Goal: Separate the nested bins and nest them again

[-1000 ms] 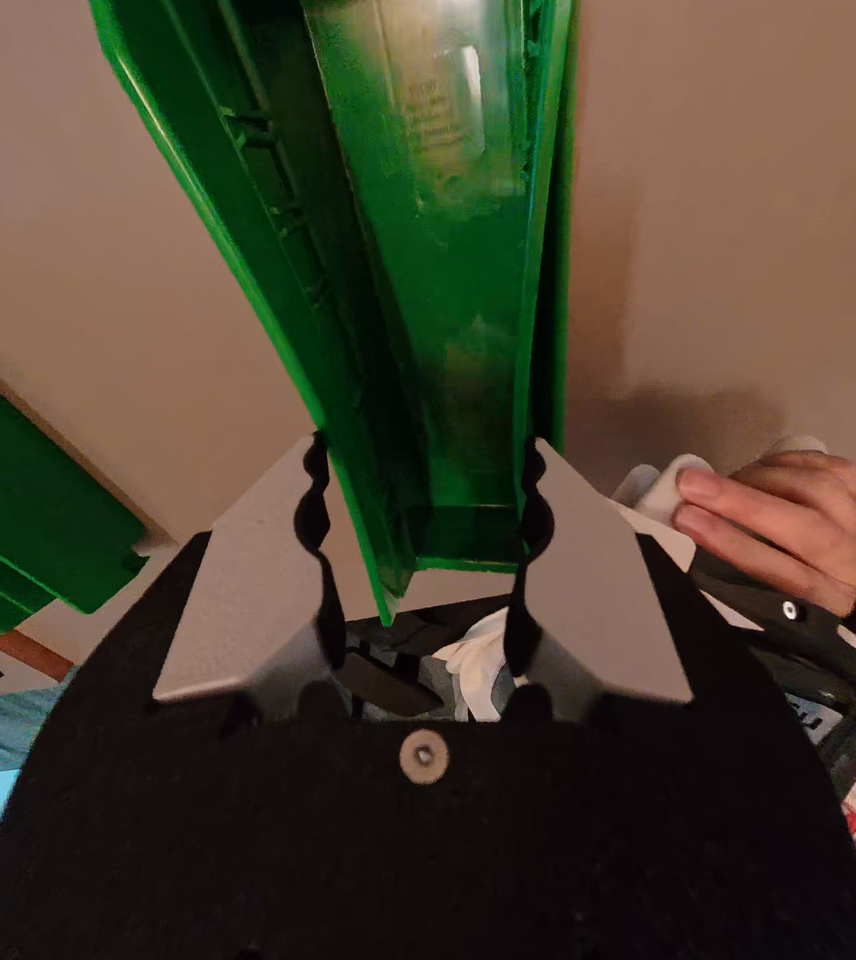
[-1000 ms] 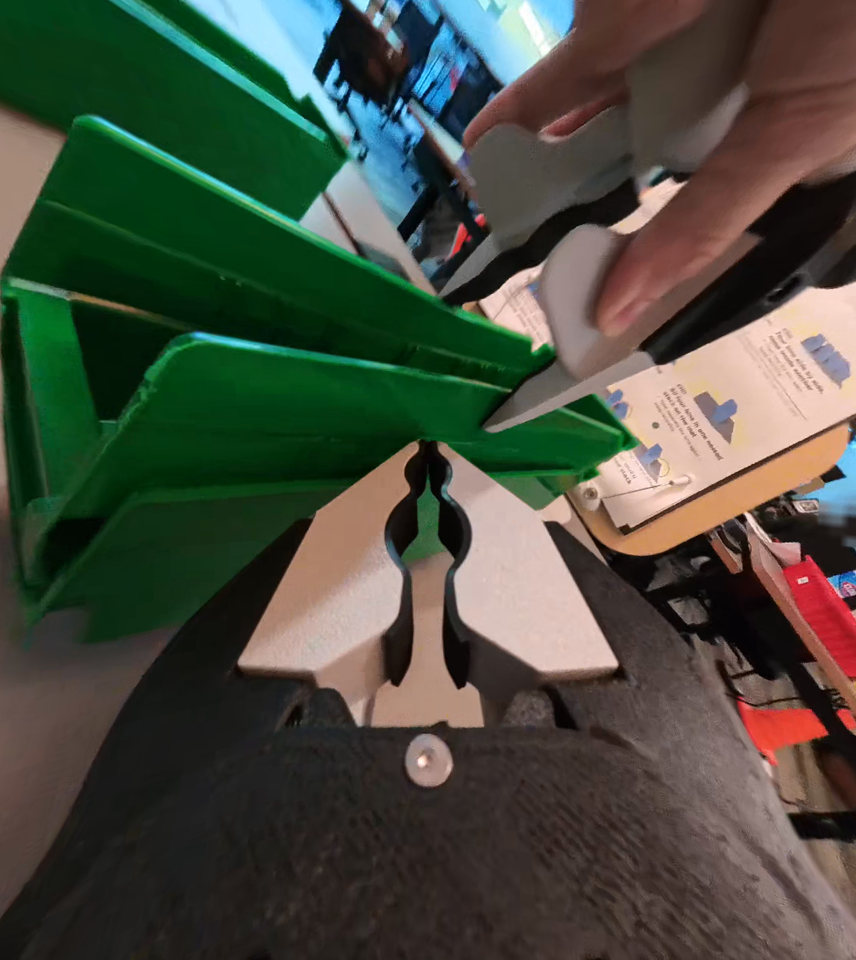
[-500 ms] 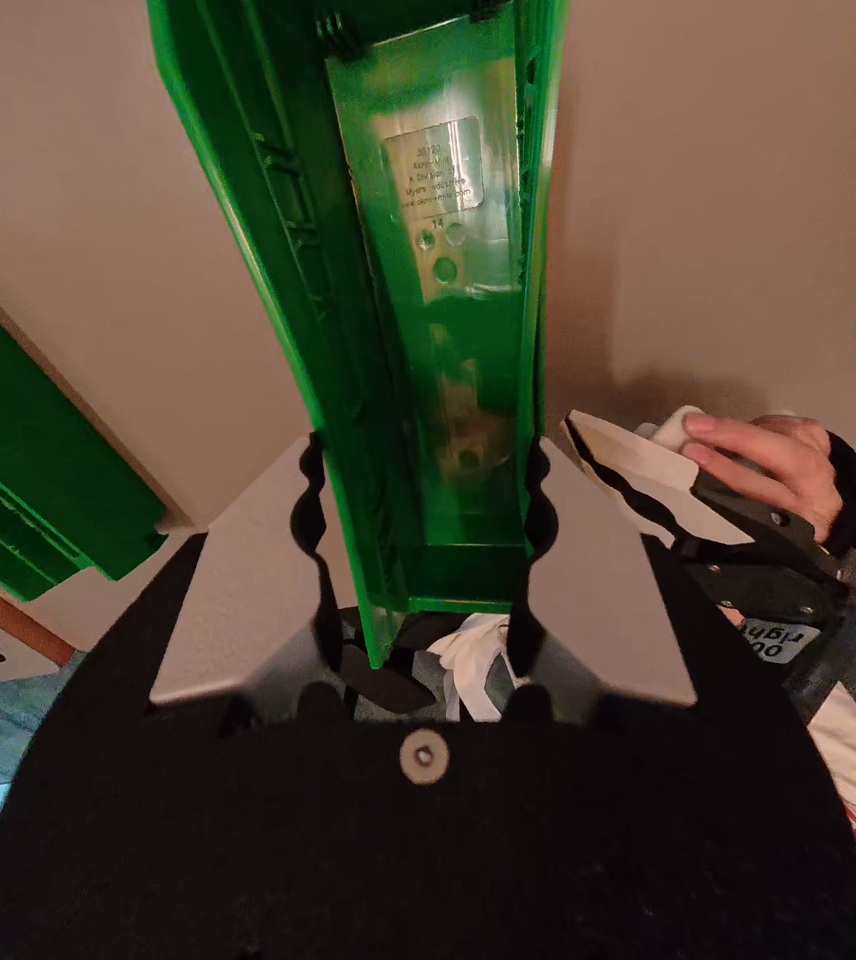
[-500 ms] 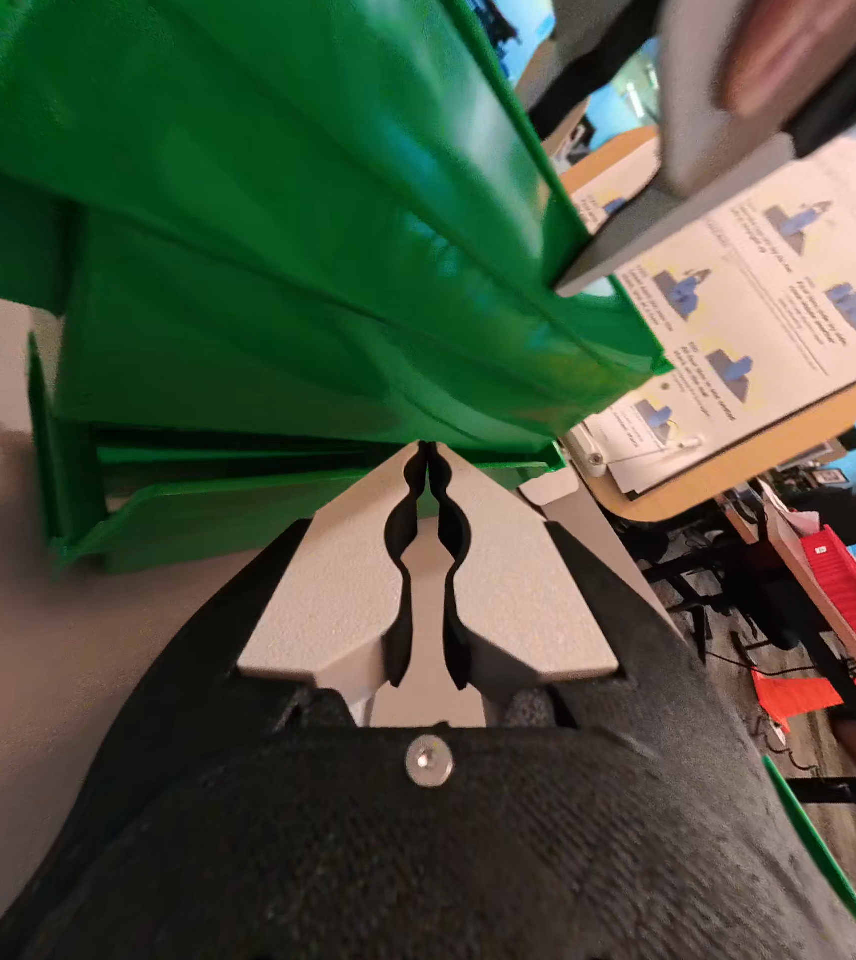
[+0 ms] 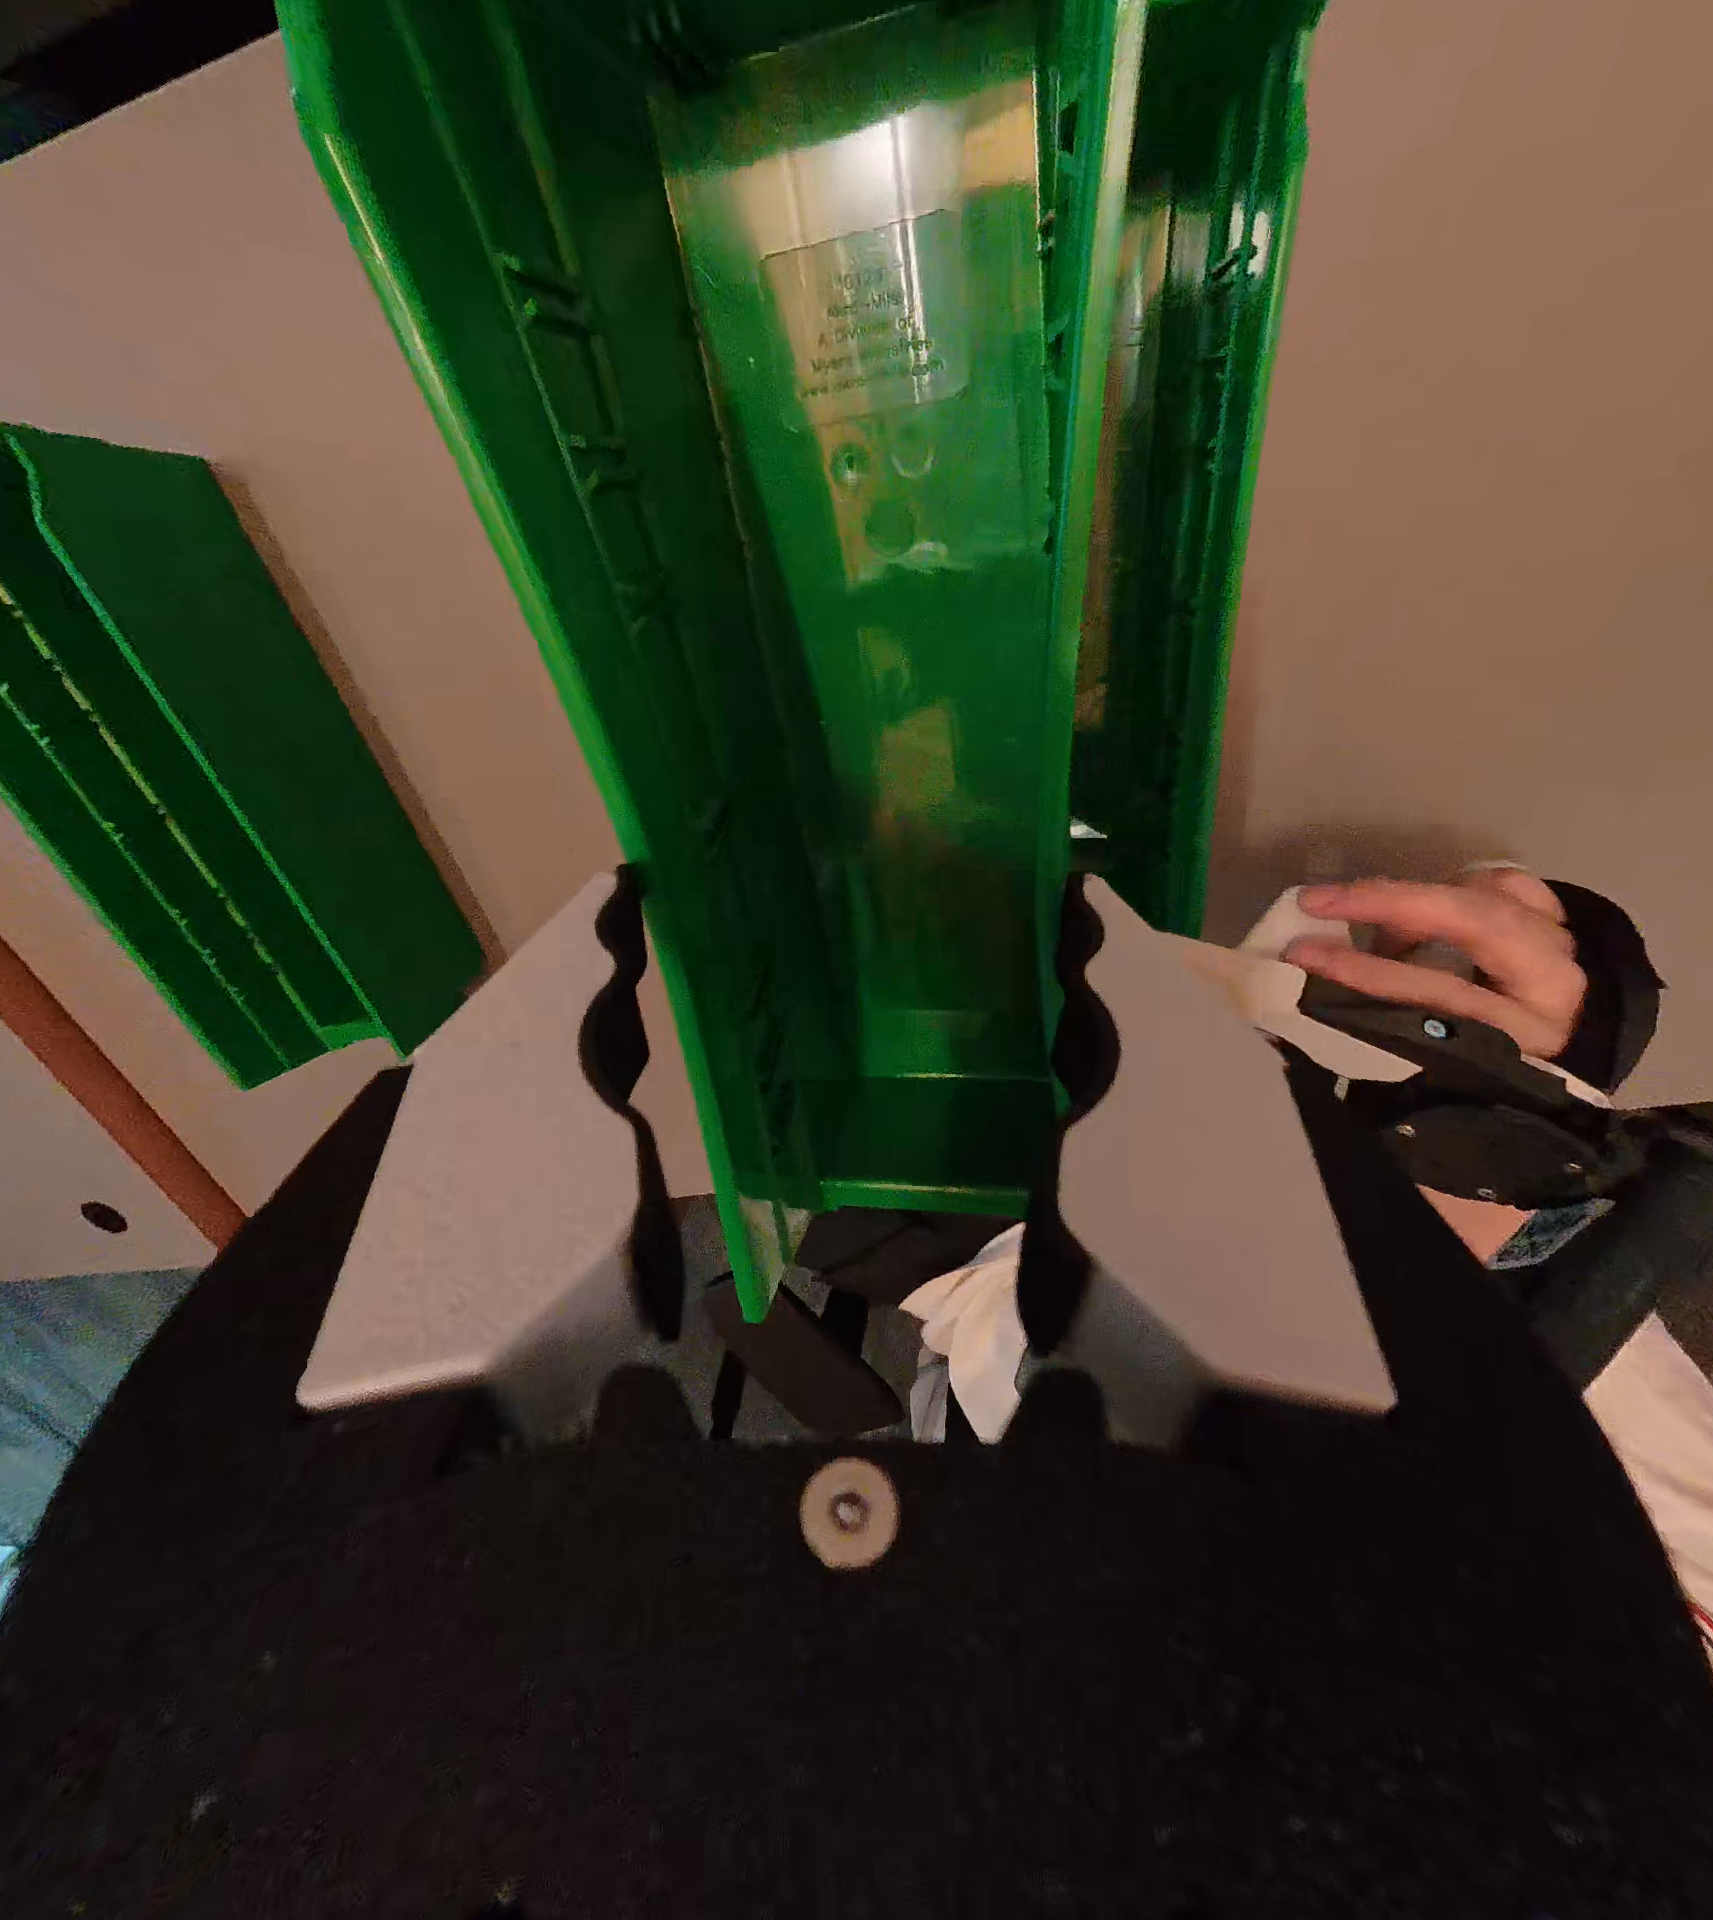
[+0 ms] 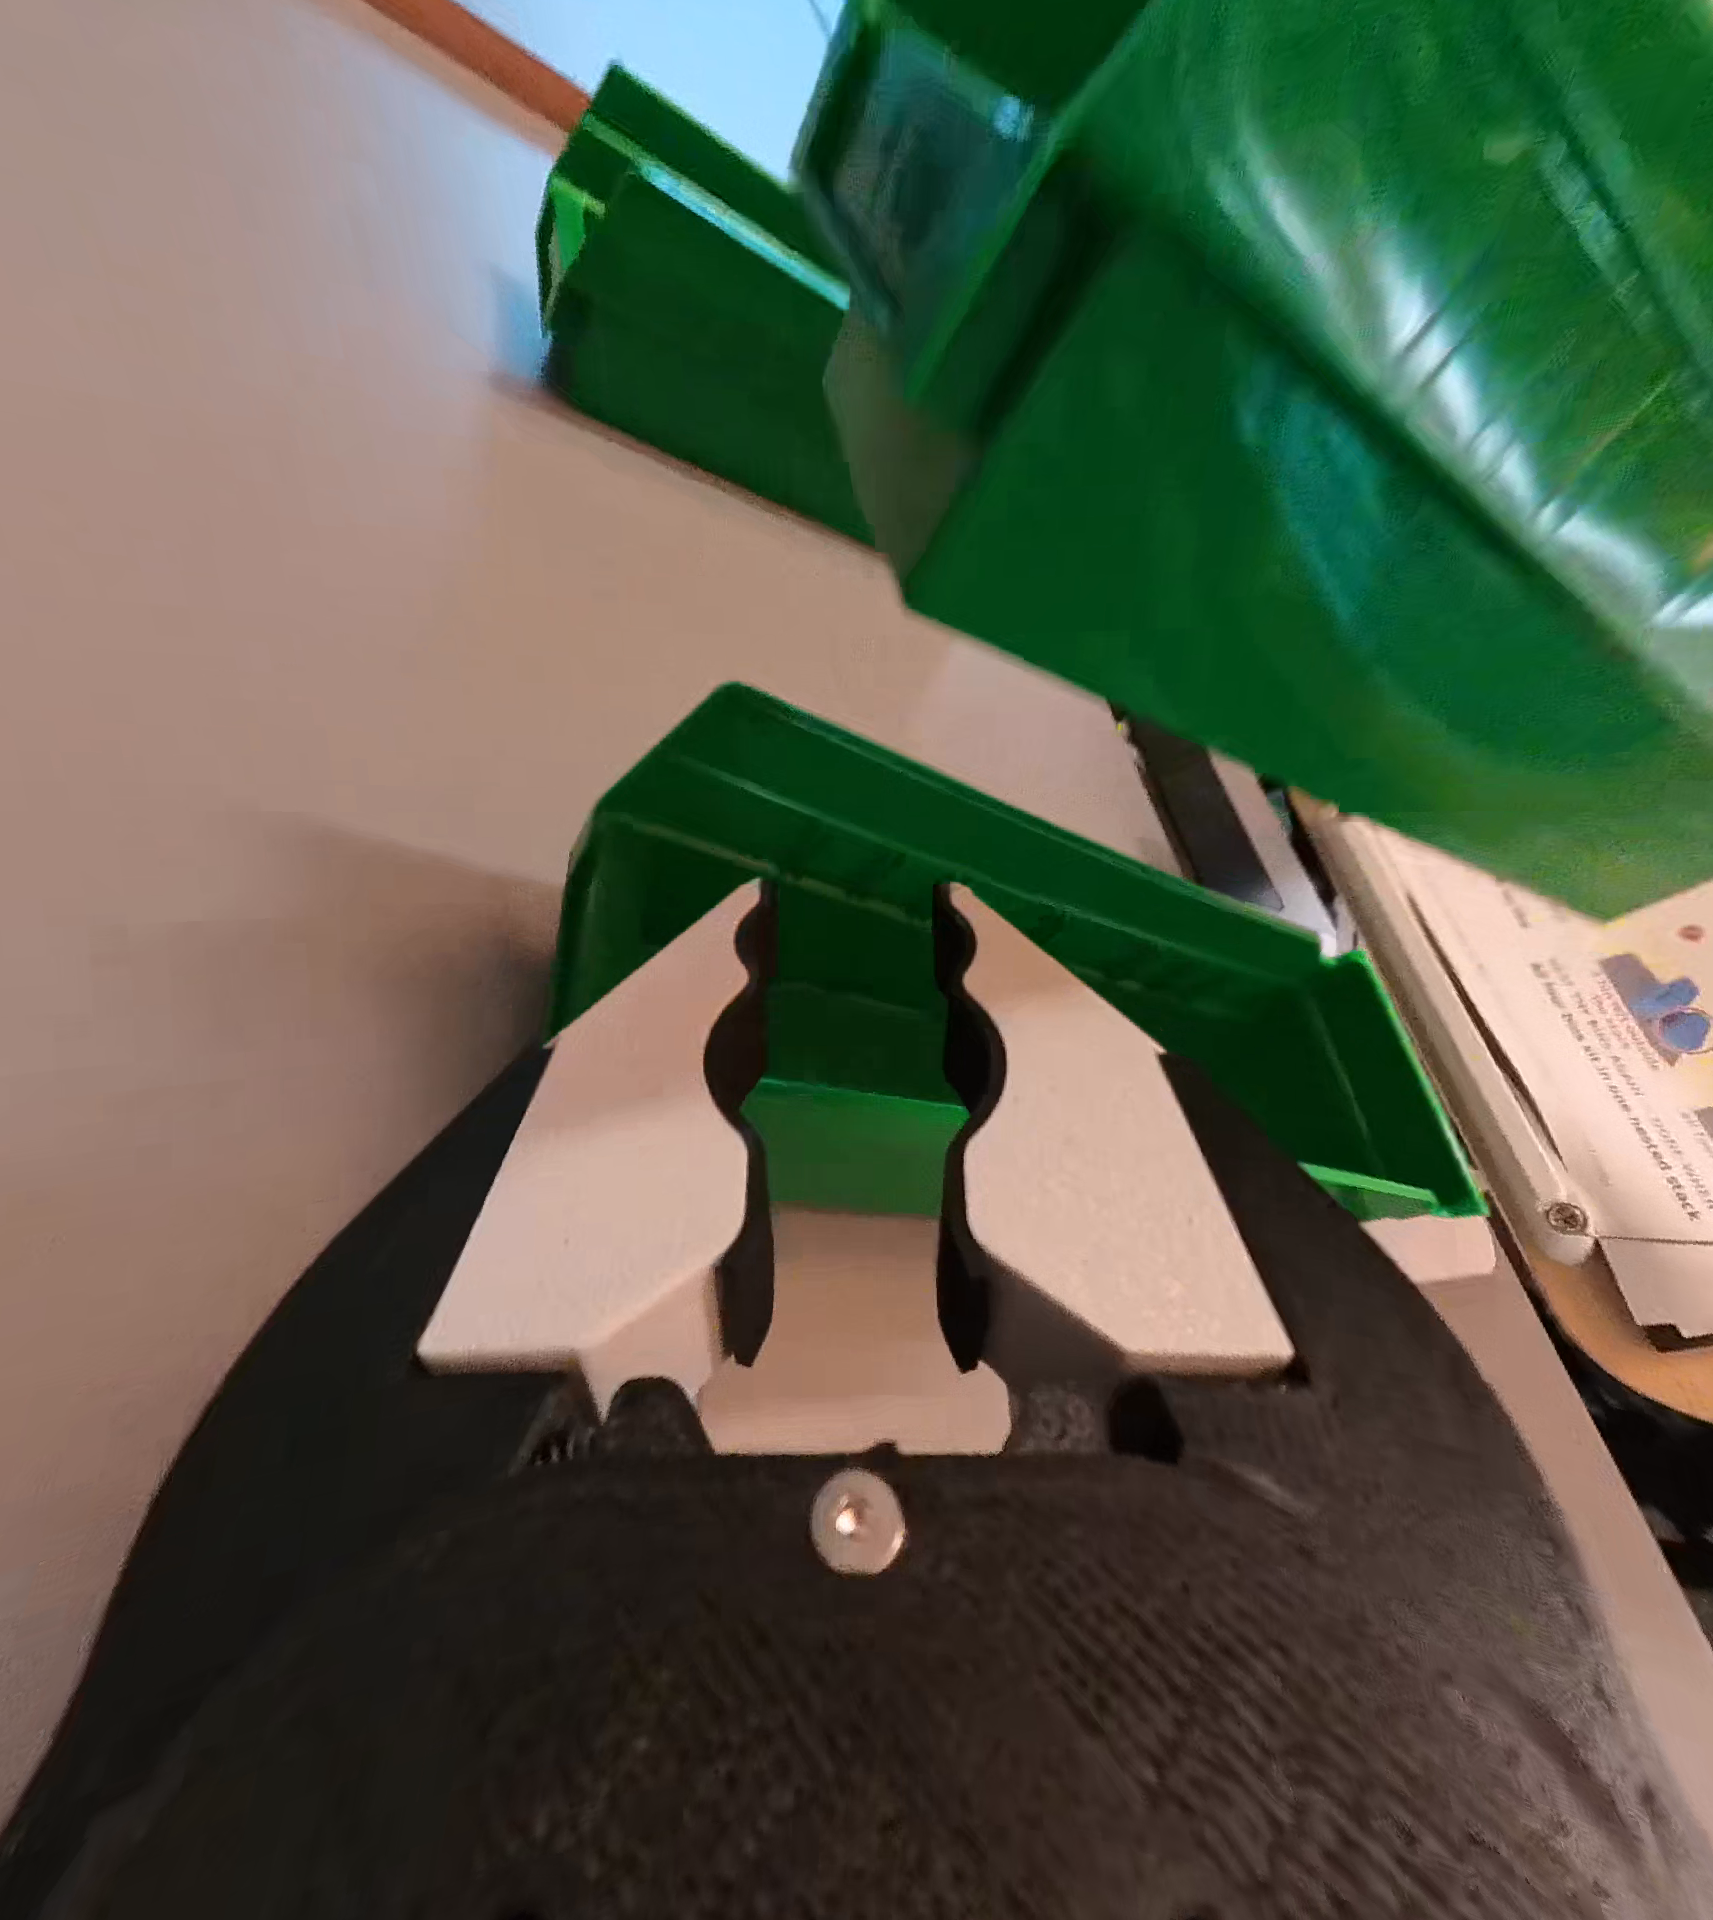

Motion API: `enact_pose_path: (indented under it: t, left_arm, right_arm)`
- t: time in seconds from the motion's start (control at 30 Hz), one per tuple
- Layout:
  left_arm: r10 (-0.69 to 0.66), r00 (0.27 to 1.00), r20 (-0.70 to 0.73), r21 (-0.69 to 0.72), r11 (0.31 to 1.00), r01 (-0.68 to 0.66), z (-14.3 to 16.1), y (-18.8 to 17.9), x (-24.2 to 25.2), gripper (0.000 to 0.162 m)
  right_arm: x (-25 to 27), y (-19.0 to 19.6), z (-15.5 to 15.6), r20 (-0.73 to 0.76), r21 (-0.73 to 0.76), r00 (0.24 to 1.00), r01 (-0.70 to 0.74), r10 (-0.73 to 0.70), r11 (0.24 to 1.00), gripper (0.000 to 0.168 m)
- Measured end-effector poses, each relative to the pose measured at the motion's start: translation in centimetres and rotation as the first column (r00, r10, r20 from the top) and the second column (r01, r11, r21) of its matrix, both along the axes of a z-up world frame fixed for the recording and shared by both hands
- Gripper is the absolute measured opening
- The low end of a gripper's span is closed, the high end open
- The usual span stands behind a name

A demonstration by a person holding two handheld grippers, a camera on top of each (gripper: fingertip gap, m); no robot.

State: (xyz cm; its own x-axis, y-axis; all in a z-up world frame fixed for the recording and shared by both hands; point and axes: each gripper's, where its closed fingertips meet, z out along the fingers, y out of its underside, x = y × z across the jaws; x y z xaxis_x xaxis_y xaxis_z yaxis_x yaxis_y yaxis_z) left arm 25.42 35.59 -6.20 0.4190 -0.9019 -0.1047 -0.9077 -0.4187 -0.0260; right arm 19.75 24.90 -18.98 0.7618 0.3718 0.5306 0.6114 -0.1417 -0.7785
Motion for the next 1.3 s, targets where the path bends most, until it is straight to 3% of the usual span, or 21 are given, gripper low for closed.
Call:
enact_pose_path:
  t: [0.1, 0.37, 0.47, 0.57, 0.7, 0.83, 0.93, 1.0, 1.13, 1.3]
  left_arm:
    - [0.037, 0.999, 0.012, -0.001, 0.999, -0.037, 0.4, 1.4, -1.4, 0.079]
    - [0.104, 0.995, 0.009, -0.035, 0.994, -0.104, -2.0, 4.7, -4.9, 0.080]
    - [0.129, 0.992, 0.010, -0.056, 0.990, -0.128, -3.8, 5.8, -5.7, 0.080]
    - [0.148, 0.989, 0.008, -0.074, 0.986, -0.147, -5.9, 6.9, -6.4, 0.081]
    - [0.156, 0.987, -0.039, -0.065, 0.985, -0.158, -8.8, 8.4, -7.6, 0.082]
    - [0.159, 0.984, -0.081, -0.043, 0.986, -0.163, -10.8, 9.7, -8.5, 0.082]
    - [0.164, 0.982, -0.090, -0.042, 0.985, -0.168, -12.0, 10.2, -8.9, 0.083]
    - [0.166, 0.982, -0.091, -0.034, 0.985, -0.170, -12.6, 10.7, -9.0, 0.084]
    - [0.174, 0.982, -0.071, -0.023, 0.984, -0.176, -13.6, 11.3, -9.0, 0.084]
    - [0.165, 0.985, -0.050, -0.018, 0.986, -0.166, -14.6, 11.7, -8.9, 0.085]
  right_arm:
    - [0.8, 0.1, -1.3, 0.084, -0.052, 0.996, 0.045, -0.040, 0.998, 0.026]
    - [2.1, -1.5, -2.4, 0.084, -0.142, 0.995, 0.057, -0.045, 0.988, 0.017]
    - [1.7, -2.3, -1.9, 0.089, -0.127, 0.996, 0.017, -0.006, 0.992, 0.033]
    - [1.7, -2.8, 0.8, 0.036, -0.020, 0.999, 0.011, -0.010, 1.000, 0.046]
    - [5.8, -3.5, 3.6, -0.037, 0.108, 0.979, 0.204, -0.201, 0.973, 0.074]
    - [10.9, -4.6, 4.1, -0.146, 0.134, 0.904, 0.421, -0.403, 0.897, 0.094]
    - [14.2, -5.8, 4.7, -0.319, 0.130, 0.807, 0.556, -0.496, 0.821, 0.103]
    - [15.7, -6.8, 5.3, -0.474, 0.119, 0.729, 0.609, -0.494, 0.784, 0.108]
    - [16.7, -8.0, 6.8, -0.744, 0.126, 0.581, 0.607, -0.330, 0.785, 0.110]
    - [18.1, -8.5, 5.7, -0.748, 0.081, 0.535, 0.661, -0.393, 0.746, 0.109]
